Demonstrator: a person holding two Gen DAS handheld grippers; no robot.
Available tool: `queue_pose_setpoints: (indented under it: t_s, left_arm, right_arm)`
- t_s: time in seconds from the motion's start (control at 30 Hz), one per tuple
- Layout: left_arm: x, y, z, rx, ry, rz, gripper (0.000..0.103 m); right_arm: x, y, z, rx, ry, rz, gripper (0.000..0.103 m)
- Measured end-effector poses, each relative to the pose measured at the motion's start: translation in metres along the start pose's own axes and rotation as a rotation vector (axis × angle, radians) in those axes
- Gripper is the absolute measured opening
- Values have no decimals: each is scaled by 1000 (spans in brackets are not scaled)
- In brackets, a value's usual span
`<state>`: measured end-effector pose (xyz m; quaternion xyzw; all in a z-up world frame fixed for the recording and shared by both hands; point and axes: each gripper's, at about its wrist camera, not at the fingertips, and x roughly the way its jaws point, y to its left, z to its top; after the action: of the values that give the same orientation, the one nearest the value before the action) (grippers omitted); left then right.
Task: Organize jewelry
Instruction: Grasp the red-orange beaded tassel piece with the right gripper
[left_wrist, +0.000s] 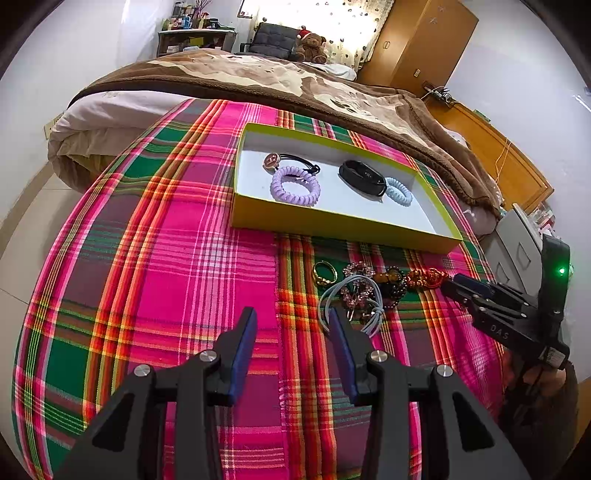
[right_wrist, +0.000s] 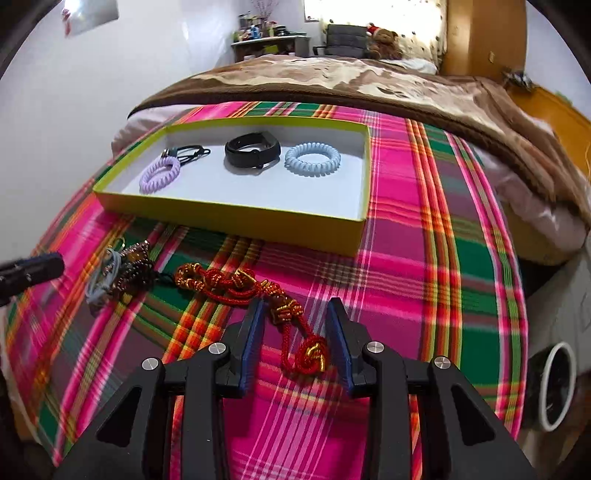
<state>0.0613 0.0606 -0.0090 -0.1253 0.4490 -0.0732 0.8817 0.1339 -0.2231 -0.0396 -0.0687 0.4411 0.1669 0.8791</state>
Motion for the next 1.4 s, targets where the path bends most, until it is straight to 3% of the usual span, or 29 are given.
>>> queue_pose_setpoints:
  t_s: [0.17, 0.23, 0.3, 0.43, 0.8, 1.07, 1.23, 1.4]
  left_arm:
    - [0, -3, 0, 3, 3, 16, 42]
    - [0, -5, 0, 5, 3, 17, 42]
    - [1, -8, 0, 9, 4, 16, 42]
    - [2, -13, -1, 21, 8, 20, 42]
    - [12, -38, -4, 120, 27, 6, 42]
    - [28, -73, -8, 268, 34, 52, 42]
    - [39, -80, -8, 294, 50, 74, 42]
    - [42, -85, -9, 323, 46, 99, 33]
  right_arm:
    - [-2, -2, -2, 32, -6, 7, 36]
    - [-3, -3, -4, 38, -12, -7, 23]
    - [-4, -4, -5, 47, -14, -5, 17]
    - [-9, -7, -7, 68, -25, 14, 13]
    - [-43, -20, -22, 202, -132, 36, 12]
    - [-48, -18, -28, 221, -136, 55, 12]
    - [-46, -17, -29, 223, -129, 60, 12]
    - [-46, -20, -30, 234, -134, 71, 12]
